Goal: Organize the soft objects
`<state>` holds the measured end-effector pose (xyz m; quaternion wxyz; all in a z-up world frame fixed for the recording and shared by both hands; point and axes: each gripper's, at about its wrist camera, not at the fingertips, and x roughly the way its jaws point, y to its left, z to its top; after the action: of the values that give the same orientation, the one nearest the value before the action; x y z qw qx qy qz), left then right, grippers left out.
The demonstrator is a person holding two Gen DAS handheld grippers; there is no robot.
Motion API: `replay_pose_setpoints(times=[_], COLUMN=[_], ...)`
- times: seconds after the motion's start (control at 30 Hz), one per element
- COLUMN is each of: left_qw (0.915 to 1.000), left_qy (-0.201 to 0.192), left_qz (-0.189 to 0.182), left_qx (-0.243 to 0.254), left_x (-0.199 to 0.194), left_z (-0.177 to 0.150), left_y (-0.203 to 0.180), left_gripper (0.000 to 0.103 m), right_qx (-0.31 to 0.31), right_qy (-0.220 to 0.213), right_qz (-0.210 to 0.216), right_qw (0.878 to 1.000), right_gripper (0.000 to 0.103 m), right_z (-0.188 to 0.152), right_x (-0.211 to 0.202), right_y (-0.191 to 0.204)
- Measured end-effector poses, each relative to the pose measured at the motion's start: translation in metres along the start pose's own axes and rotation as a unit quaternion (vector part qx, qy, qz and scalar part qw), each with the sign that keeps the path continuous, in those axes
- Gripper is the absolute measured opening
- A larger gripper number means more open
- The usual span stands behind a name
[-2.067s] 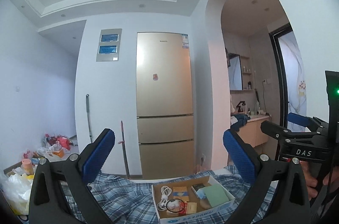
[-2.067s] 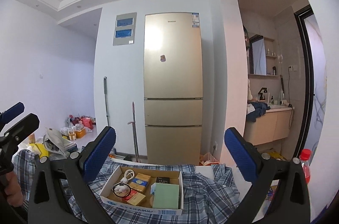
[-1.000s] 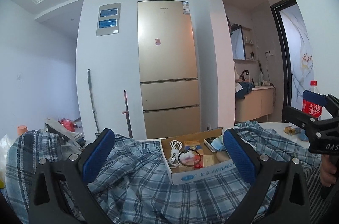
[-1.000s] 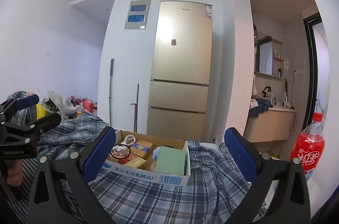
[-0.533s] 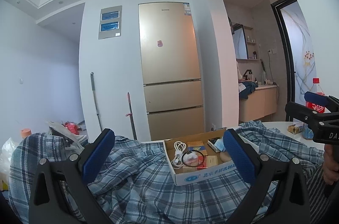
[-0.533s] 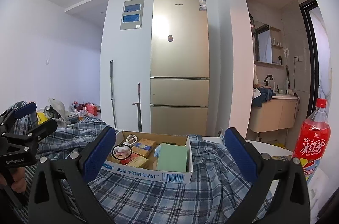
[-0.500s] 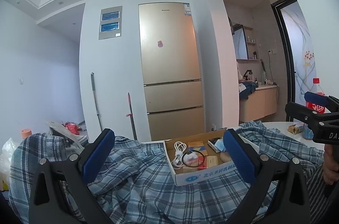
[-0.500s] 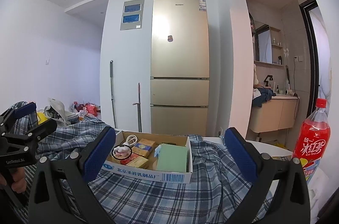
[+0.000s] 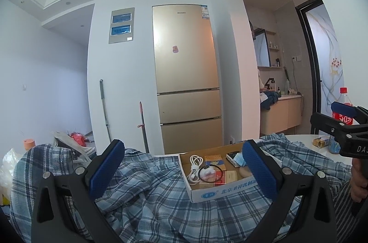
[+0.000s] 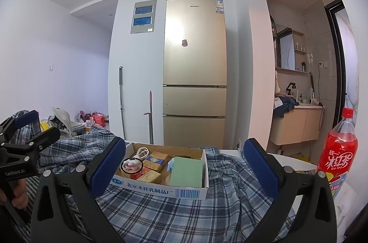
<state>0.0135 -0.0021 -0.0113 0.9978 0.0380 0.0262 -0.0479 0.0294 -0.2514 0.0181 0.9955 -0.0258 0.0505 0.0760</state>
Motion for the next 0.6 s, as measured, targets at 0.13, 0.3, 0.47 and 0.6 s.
replay_pose_setpoints(times=[0.13, 0.3, 0.47, 0.6], left_qw=[1.0000, 1.0000, 1.0000, 1.0000], left_qy=[0.001, 0.002, 0.002, 0.001], left_qz=[0.000, 0.000, 0.000, 0.000], left_qx=[-0.002, -0.002, -0.002, -0.002], left_x=[0.0001, -0.0003, -0.0002, -0.0002], left_z=[0.0001, 0.0002, 0.0001, 0.0003], left_y=[0.0002, 0.0000, -0.0003, 0.0000], left_gripper=[0.103, 0.103, 0.103, 0.103], right_qx=[-0.001, -0.001, -0.002, -0.002], right_qy=[-0.001, -0.001, -0.001, -0.002], right_qz=[0.000, -0.001, -0.001, -0.001], right_qw=[1.000, 1.000, 1.000, 1.000], right_gripper=[0.102, 0.102, 0.102, 0.102], right_z=[0.0003, -0.0004, -0.0003, -0.0004], right_x=[-0.0002, 0.0002, -0.0002, 0.0011], right_y=[0.0000, 0.0004, 0.0003, 0.0009])
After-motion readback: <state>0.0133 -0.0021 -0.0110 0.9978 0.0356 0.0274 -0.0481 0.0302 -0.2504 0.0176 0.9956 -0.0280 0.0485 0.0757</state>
